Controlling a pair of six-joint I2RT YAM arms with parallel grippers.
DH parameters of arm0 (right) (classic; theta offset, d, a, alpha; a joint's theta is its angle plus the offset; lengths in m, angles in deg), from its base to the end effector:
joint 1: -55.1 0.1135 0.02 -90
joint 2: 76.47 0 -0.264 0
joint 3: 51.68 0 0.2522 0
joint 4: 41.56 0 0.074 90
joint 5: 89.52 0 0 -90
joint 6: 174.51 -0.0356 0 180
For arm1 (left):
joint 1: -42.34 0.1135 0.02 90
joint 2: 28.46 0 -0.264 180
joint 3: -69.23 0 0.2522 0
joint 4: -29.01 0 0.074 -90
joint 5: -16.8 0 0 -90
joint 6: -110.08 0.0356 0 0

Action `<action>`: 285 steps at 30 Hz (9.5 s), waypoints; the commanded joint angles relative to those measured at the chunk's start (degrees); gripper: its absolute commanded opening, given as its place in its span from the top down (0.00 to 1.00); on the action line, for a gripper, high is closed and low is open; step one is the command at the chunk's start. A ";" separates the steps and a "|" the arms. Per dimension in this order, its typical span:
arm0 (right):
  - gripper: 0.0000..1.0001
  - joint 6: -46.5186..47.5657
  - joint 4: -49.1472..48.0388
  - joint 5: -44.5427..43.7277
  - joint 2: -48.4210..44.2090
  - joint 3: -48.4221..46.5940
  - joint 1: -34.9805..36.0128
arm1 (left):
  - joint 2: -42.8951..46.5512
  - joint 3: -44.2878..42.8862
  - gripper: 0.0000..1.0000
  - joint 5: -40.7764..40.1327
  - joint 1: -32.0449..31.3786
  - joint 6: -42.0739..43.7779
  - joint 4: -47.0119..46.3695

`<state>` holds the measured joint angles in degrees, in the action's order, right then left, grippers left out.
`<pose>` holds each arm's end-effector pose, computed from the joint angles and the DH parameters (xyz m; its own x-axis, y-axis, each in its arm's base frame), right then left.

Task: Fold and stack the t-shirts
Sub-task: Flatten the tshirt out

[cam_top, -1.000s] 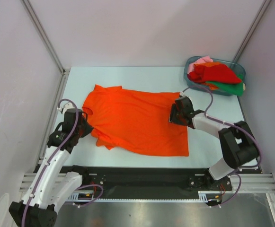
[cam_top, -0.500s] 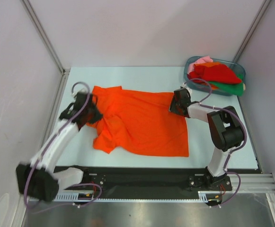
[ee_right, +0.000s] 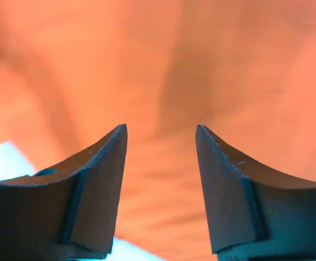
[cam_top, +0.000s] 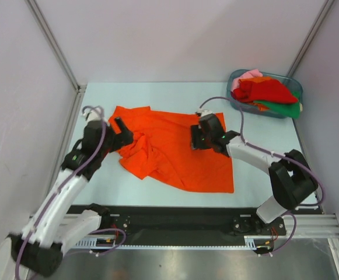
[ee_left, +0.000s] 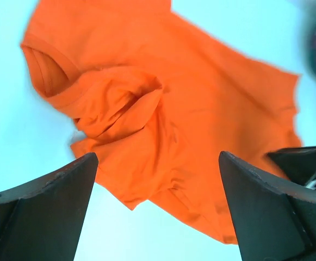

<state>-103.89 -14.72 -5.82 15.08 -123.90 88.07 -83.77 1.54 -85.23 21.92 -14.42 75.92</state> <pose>0.2881 0.1822 0.2150 -0.7293 -0.0799 -0.6796 -0.2493 0.9559 0.1551 0.1954 -0.0648 0.3230 -0.5399 -0.3901 -0.7459 -0.1523 0.9168 -0.3693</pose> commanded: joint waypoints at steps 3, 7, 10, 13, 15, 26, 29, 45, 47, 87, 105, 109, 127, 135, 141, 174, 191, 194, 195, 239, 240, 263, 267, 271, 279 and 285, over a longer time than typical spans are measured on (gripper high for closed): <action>0.38 -5.65 -12.44 12.27 -1.73 3.26 14.72 | 17.23 10.85 0.03 -0.72 0.91 -6.51 6.57; 0.38 -6.29 -19.49 13.86 7.22 -0.68 21.58 | 21.64 15.78 0.06 0.69 1.27 -16.46 9.04; 0.40 -3.67 -17.84 13.70 15.74 -7.27 25.03 | 21.39 16.41 0.06 0.87 1.27 -16.57 8.86; 0.45 -1.72 -11.60 8.43 21.38 -14.65 28.19 | 19.54 12.46 0.07 -2.20 1.27 -14.37 11.32; 0.54 -0.84 -9.92 6.39 23.92 -17.73 29.52 | 19.27 9.73 0.06 -4.05 1.35 -13.23 12.29; 0.51 -0.14 -2.19 0.86 30.26 -24.68 32.42 | 19.80 7.35 0.07 -8.00 1.53 -12.08 12.91; 0.60 0.83 -1.30 -0.20 30.97 -24.60 32.86 | 18.58 7.18 0.05 -6.52 2.93 -11.91 12.91; 0.96 -3.29 1.16 5.78 13.75 -12.31 35.32 | 3.19 16.04 0.23 8.08 9.26 -13.39 7.73; 0.90 -4.00 1.33 5.78 12.78 -11.51 35.32 | 5.29 19.47 0.24 7.73 9.18 -15.58 6.67; 0.51 -22.80 16.97 5.58 -31.58 23.44 -3.16 | -3.68 28.80 1.00 4.56 5.48 -14.54 -4.41; 0.63 -41.79 38.77 -4.50 -41.53 30.59 -11.61 | 19.71 20.89 1.00 7.20 4.96 -13.84 4.82; 0.63 -44.69 39.65 -5.38 -43.64 30.51 -10.91 | 20.24 19.04 1.00 6.94 4.96 -12.70 5.00; 0.55 -52.34 35.52 -7.41 -36.09 29.19 -3.00 | 22.79 17.90 1.00 7.81 4.96 -12.43 5.26; 0.56 -53.84 32.89 -7.58 -33.45 28.75 -2.39 | 23.14 17.63 1.00 7.90 4.96 -12.34 5.44; 0.56 -56.29 38.42 -9.25 -37.05 25.94 0.25 | 23.40 16.76 1.00 8.34 4.96 -11.64 5.88; 0.84 -58.50 33.68 -10.48 -30.90 30.77 -0.10 | 24.19 12.28 1.00 8.52 4.96 -11.20 7.02; 1.00 -12.55 16.36 -12.50 -46.90 12.16 -0.54 | 24.99 -9.77 1.00 6.23 4.96 9.35 -1.33; 1.00 -5.08 17.59 -13.38 -47.25 4.51 -0.01 | 24.11 -18.11 1.00 7.63 4.96 13.75 -3.43; 1.00 -3.49 17.16 -13.03 -47.86 2.93 0.16 | 23.85 -19.88 1.00 8.07 4.96 14.63 -4.05; 1.00 5.49 -14.90 -10.49 -5.60 6.43 -35.25 | -63.86 -42.65 1.00 21.96 4.78 18.51 -44.13; 1.00 5.49 -15.36 -10.31 -4.55 6.43 -35.43 | -64.22 -43.09 1.00 21.79 4.43 18.07 -44.22; 1.00 3.29 -15.10 -6.70 -2.87 4.40 -38.68 | -55.59 -41.06 1.00 19.23 4.17 19.12 -46.51; 1.00 4.25 -15.54 -7.67 -2.87 4.58 -38.68 | -59.11 -44.06 1.00 19.68 4.17 20.34 -46.69; 1.00 5.05 -15.81 -8.55 -1.82 4.14 -38.77 | -62.11 -47.93 1.00 19.50 4.17 20.88 -44.57; 1.00 6.89 -15.54 -12.58 2.14 0.90 -38.77 | -67.99 -56.97 0.85 6.95 4.60 22.29 -34.13; 0.78 10.75 -7.82 -18.64 4.53 -7.45 -36.93 | -68.37 -65.00 0.55 0.53 5.13 21.15 -21.02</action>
<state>-96.32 -25.41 -18.50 20.89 -126.35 50.04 -155.44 -60.52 -78.34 26.53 6.68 48.12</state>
